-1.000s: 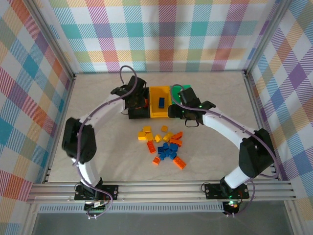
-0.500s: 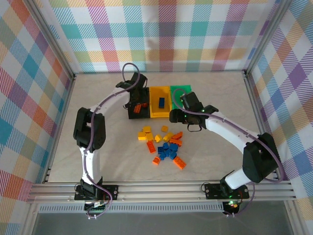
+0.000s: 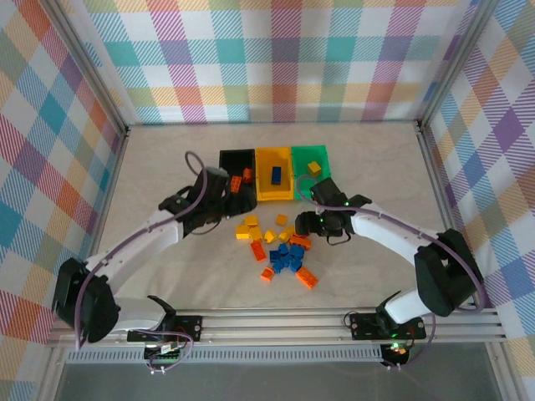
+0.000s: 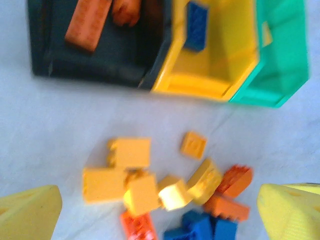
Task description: Sort the legos into containers by color
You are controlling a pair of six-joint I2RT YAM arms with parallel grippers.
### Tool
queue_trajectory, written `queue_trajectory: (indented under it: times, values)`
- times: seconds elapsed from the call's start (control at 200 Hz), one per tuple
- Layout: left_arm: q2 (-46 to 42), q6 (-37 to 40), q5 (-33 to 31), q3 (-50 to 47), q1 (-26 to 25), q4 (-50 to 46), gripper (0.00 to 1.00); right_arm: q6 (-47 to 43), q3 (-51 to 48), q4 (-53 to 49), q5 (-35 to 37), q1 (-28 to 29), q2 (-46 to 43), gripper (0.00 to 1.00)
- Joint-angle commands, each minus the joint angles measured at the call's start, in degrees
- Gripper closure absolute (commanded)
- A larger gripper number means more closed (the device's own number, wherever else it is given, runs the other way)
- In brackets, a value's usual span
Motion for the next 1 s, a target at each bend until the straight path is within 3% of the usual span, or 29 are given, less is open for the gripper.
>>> queue_trajectory:
  times: [0.0, 0.16, 0.625, 0.885, 0.995]
  values:
    - [-5.42, -3.01, 2.04, -6.61, 0.04, 0.61, 0.00, -0.28, -2.28, -5.62, -3.93, 3.17, -4.84, 0.21]
    - [-10.92, -3.53, 0.32, -11.45, 0.22, -1.20, 0.00, 0.23, -5.20, -9.87, -4.84, 7.54, -5.36, 0.20]
    - [-14.43, -4.00, 0.59, -14.46, 4.90, -3.83, 0.00, 2.34, -6.85, -9.81, -0.93, 17.87, 1.44, 0.22]
    - [-14.72, -3.66, 1.70, -15.19, 7.15, -3.95, 0.00, 1.93, -5.46, -10.37, 2.46, 19.93, 5.71, 0.29]
    - [-14.54, -3.76, 1.99, -15.56, 7.41, -3.64, 0.00, 1.14, -4.76, -9.70, 2.75, 20.11, 6.81, 0.39]
